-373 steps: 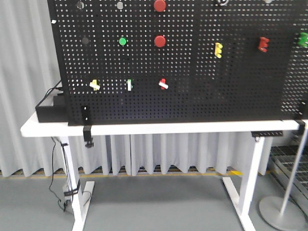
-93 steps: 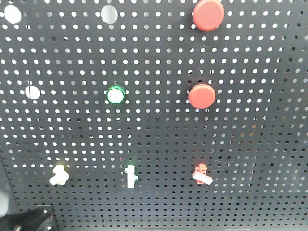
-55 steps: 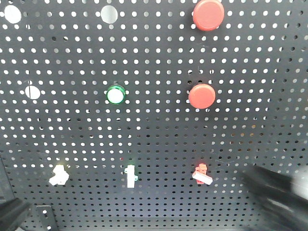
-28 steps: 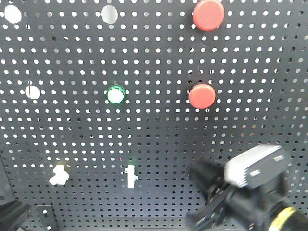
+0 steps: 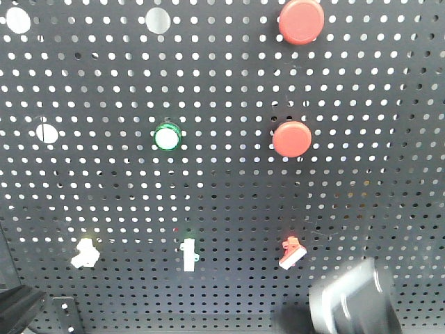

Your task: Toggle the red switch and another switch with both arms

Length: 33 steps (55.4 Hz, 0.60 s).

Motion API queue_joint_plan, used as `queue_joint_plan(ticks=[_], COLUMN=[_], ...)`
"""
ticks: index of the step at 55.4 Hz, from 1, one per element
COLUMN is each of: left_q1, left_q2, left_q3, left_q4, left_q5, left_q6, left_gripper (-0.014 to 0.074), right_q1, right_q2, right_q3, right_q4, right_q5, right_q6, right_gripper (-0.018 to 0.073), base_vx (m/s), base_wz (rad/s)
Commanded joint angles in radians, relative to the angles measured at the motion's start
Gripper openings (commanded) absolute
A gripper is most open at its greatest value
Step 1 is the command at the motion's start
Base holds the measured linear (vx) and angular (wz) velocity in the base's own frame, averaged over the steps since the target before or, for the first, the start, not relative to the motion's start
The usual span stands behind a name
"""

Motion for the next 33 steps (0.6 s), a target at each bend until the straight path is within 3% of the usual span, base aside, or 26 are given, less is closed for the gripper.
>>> queue_joint_plan(ticks=[1, 10, 33], left_q1=[-0.005, -0.005, -0.005], left_q2=[-0.009, -0.008, -0.005], left_q3=[-0.027, -0.027, -0.027], left_q4=[-0.011, -0.011, -0.010], left_q5=[-0.085, -0.084, -0.067], left_q6=[-0.008, -0.008, -0.008], left_gripper=[0.0001, 0.0001, 0.0001], right_q1=[0.001, 0.001, 0.001], right_q2=[-0.065, -0.094, -0.095], right_q3=[-0.008, -0.008, -0.007], right_q4=[0.007, 0.003, 0.002], right_q5=[-0.161, -0.226, -0.221], right_q6=[0.006, -0.001, -0.001], right_gripper=[-0.0006, -0.0006, -0.0006], base_vx=[0.00, 0.00, 0.00], base_wz=[0.00, 0.00, 0.00])
